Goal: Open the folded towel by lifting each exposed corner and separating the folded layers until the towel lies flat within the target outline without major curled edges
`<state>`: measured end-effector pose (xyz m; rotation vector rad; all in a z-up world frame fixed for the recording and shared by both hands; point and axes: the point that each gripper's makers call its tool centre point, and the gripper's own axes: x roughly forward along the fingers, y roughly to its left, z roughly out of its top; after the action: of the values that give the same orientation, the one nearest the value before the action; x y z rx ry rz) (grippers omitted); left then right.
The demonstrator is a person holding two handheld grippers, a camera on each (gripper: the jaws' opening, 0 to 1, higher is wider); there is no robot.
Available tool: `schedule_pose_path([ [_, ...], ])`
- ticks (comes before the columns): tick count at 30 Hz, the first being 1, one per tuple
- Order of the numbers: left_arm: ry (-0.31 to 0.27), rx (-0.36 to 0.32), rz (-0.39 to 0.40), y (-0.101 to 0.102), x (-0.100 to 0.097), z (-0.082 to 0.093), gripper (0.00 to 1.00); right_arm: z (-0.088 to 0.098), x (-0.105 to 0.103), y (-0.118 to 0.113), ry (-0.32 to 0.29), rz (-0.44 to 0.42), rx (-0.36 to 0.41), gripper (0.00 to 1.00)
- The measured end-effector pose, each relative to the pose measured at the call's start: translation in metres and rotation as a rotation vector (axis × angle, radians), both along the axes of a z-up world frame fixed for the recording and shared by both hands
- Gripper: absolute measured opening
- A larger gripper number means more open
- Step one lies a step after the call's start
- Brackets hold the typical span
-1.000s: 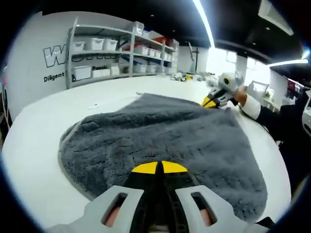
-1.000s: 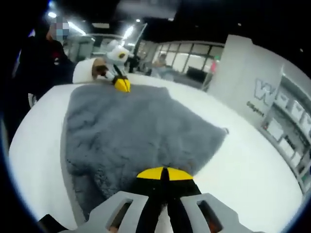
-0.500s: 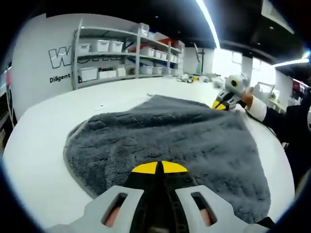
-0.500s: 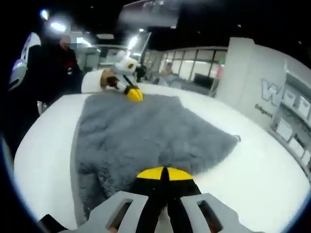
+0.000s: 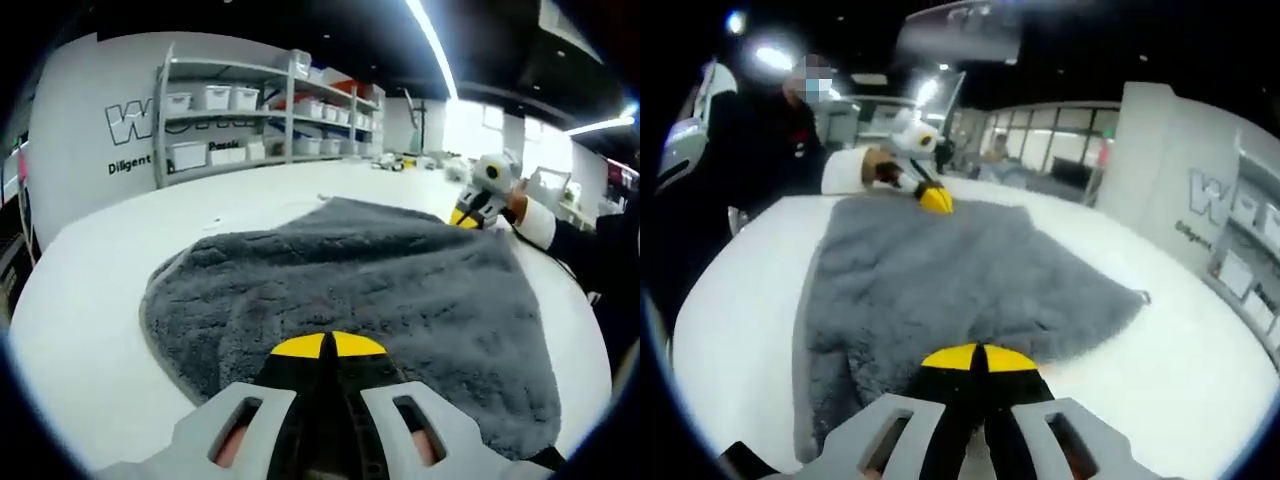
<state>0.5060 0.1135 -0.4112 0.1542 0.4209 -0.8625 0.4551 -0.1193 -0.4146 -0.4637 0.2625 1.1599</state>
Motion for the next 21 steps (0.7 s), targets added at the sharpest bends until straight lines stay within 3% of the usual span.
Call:
schedule_pose_path([
  [12, 0.005, -0.016, 0.012, 0.0005, 0.0014, 0.0, 0.0, 0.0002, -0.0051, 0.0039, 0.01, 0.024, 0.005, 0.0],
  [19, 0.005, -0.023, 0.018, 0.0012, 0.0027, 0.0002, 0.0, 0.0003, -0.0079, 0.0063, -0.01, 0.042, -0.008, 0.0],
  [21, 0.007, -0.026, 0.017, 0.0013, 0.0027, 0.0003, 0.0, 0.0006, -0.0084, 0.0067, -0.044, 0.055, -0.027, 0.0],
])
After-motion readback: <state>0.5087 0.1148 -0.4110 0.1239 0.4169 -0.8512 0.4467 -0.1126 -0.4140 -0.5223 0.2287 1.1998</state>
